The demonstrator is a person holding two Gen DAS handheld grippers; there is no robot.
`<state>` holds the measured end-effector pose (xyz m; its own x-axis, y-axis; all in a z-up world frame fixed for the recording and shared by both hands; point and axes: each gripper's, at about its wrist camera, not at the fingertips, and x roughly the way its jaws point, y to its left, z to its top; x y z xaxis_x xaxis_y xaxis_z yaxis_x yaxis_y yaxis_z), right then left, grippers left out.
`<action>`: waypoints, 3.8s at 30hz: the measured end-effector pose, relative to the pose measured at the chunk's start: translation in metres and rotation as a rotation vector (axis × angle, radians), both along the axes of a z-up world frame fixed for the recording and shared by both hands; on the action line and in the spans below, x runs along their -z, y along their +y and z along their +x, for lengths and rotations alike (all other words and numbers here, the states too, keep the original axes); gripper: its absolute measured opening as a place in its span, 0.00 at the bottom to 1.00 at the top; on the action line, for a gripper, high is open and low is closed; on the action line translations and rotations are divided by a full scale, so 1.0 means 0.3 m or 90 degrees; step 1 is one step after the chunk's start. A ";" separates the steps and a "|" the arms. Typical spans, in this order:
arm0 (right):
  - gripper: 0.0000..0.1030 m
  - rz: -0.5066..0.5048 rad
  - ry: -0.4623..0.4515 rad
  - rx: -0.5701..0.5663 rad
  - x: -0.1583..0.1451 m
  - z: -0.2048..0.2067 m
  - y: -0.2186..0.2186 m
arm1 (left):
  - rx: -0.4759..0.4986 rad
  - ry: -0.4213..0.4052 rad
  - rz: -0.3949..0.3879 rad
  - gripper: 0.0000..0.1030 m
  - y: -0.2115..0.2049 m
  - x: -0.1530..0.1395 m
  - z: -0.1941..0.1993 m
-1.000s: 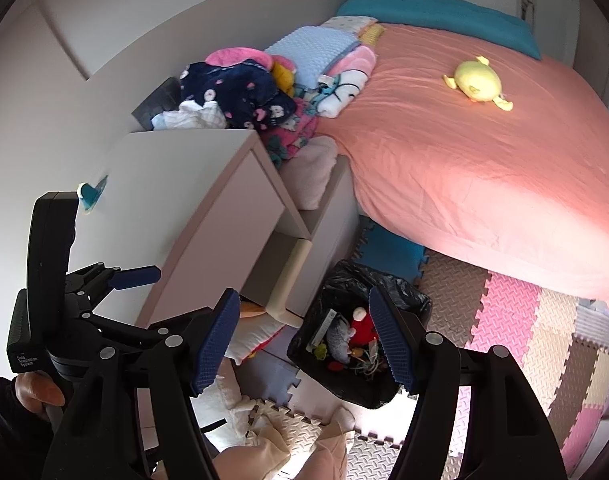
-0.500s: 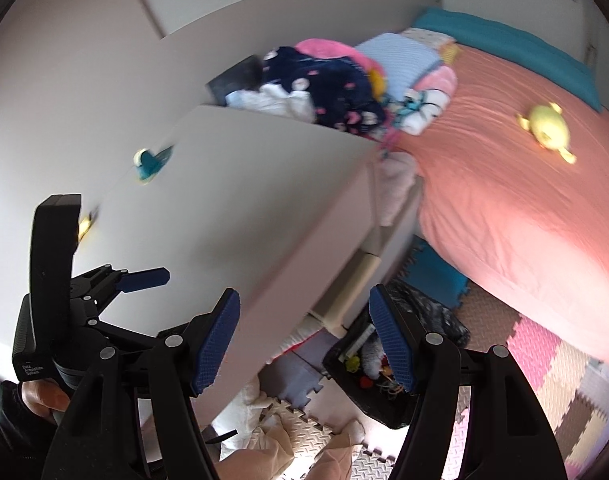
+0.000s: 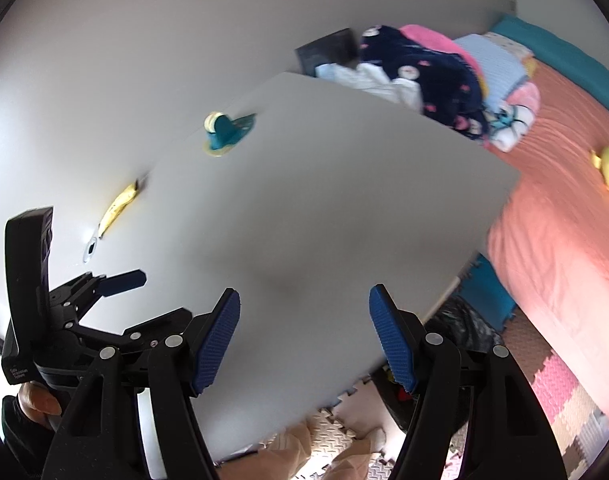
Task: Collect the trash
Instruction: 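Move both open tools back over the desk toward the yellow packet and teal toy, then grasp the yellow packet with the left tool while the right tool grasps the teal pacifier toy, then carry the packet and teal toy over the black bin and open both tools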
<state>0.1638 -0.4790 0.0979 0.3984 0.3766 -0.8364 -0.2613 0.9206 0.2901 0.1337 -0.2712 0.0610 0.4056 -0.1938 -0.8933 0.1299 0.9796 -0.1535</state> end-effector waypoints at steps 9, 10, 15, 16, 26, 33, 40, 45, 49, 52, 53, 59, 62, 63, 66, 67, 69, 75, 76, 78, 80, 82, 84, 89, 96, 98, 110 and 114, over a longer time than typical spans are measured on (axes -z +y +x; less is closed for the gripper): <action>0.66 0.012 0.003 -0.056 0.024 0.136 0.265 | -0.111 -0.011 0.006 0.94 0.300 0.019 -0.007; 0.66 0.012 0.003 -0.060 0.025 0.148 0.292 | -0.119 -0.014 0.010 0.94 0.324 0.019 -0.005; 0.66 0.010 0.006 -0.068 0.046 0.224 0.418 | -0.155 -0.033 0.038 0.94 0.464 0.020 0.027; 0.66 0.009 0.008 -0.068 0.052 0.245 0.445 | -0.159 -0.035 0.047 0.94 0.494 0.021 0.037; 0.66 -0.011 0.012 -0.013 0.105 0.442 0.637 | -0.152 -0.064 0.117 0.94 0.692 0.040 0.162; 0.66 -0.026 0.010 0.065 0.148 0.573 0.724 | -0.133 -0.067 0.149 0.88 0.781 0.073 0.240; 0.66 -0.052 0.012 0.147 0.194 0.669 0.719 | -0.114 -0.050 0.157 0.86 0.826 0.120 0.297; 0.66 -0.062 0.018 0.162 0.217 0.714 0.741 | -0.094 -0.034 0.125 0.80 0.822 0.151 0.326; 0.61 -0.091 0.015 0.156 0.235 0.735 0.774 | -0.120 -0.030 0.101 0.61 0.847 0.140 0.331; 0.45 -0.108 0.015 0.144 0.246 0.733 0.782 | -0.131 -0.029 0.102 0.44 0.852 0.133 0.319; 0.45 -0.112 0.014 0.141 0.246 0.730 0.784 | -0.134 -0.028 0.102 0.41 0.851 0.133 0.313; 0.39 -0.097 0.006 0.116 0.232 0.701 0.766 | -0.138 -0.035 0.109 0.24 0.824 0.135 0.249; 0.38 -0.079 0.014 0.102 0.220 0.684 0.745 | -0.137 -0.039 0.102 0.21 0.799 0.133 0.235; 0.38 -0.072 0.017 0.100 0.216 0.674 0.734 | -0.136 -0.040 0.093 0.17 0.790 0.130 0.228; 0.38 -0.043 0.030 0.093 0.199 0.629 0.687 | -0.134 -0.041 0.073 0.14 0.765 0.122 0.213; 0.38 -0.037 0.031 0.091 0.193 0.617 0.678 | -0.132 -0.042 0.070 0.14 0.753 0.119 0.210; 0.38 -0.028 0.030 0.082 0.173 0.585 0.651 | -0.127 -0.048 0.061 0.13 0.729 0.106 0.196; 0.38 0.001 0.028 0.076 0.088 0.467 0.521 | -0.116 -0.065 0.031 0.13 0.636 0.055 0.182; 0.38 0.004 0.028 0.078 0.078 0.453 0.499 | -0.112 -0.068 0.028 0.13 0.617 0.045 0.181; 0.38 0.011 0.026 0.083 0.054 0.416 0.449 | -0.101 -0.075 0.026 0.13 0.562 0.026 0.185; 0.38 0.016 0.022 0.091 0.028 0.376 0.387 | -0.084 -0.082 0.025 0.13 0.502 0.005 0.183; 0.38 0.018 0.017 0.100 0.008 0.344 0.330 | -0.070 -0.086 0.022 0.13 0.453 -0.012 0.178; 0.38 0.021 0.013 0.107 -0.007 0.313 0.279 | -0.052 -0.091 0.019 0.13 0.385 -0.032 0.174; 0.38 0.012 -0.018 0.120 -0.069 0.196 0.144 | -0.006 -0.101 0.001 0.13 0.232 -0.075 0.165; 0.38 0.002 -0.036 0.145 -0.108 0.041 -0.055 | 0.088 -0.108 -0.019 0.13 -0.039 -0.105 0.147; 0.38 -0.004 -0.039 0.160 -0.110 -0.007 -0.121 | 0.114 -0.106 -0.020 0.13 -0.106 -0.108 0.139; 0.38 -0.009 -0.015 0.271 -0.059 -0.223 -0.473 | 0.287 -0.087 -0.023 0.13 -0.544 -0.106 0.076; 0.38 -0.011 -0.003 0.307 -0.028 -0.282 -0.578 | 0.329 -0.073 -0.020 0.13 -0.660 -0.086 0.060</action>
